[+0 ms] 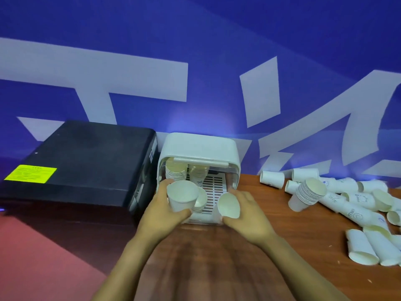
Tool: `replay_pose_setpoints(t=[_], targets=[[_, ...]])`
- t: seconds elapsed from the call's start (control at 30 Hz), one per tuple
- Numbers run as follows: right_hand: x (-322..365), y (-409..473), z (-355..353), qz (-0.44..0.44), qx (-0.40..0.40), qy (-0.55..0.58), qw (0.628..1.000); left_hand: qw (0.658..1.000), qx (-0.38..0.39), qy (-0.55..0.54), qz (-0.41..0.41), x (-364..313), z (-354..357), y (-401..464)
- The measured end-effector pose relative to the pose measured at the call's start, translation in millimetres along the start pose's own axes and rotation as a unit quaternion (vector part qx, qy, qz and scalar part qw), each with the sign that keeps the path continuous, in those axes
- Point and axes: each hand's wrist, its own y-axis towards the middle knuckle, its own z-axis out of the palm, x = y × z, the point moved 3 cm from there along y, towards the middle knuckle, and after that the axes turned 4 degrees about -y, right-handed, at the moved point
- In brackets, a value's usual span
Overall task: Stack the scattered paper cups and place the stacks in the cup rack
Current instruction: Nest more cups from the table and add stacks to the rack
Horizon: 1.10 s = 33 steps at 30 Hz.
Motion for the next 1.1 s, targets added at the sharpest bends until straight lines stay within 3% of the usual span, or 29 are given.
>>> replay_pose_setpoints(t=[0.4, 0.93, 1.1], targets=[[44.7, 44.9, 16.9, -0.068, -0.039, 0.024, 0.997, 0.996, -0.091, 0.005, -0.003, 7.7, -22.2, 42.4], [33.9, 77.9, 50.2, -0.035, 0.01, -0.005, 0.999, 0.998, -0.031, 0.011, -0.06, 32.2, -2.4, 66.7], [23.6, 80.2, 65.2, -0.012, 0.048, -0.015, 0.999, 0.985, 0.017, 0.12, -0.125, 49.3, 6.0, 75.2]])
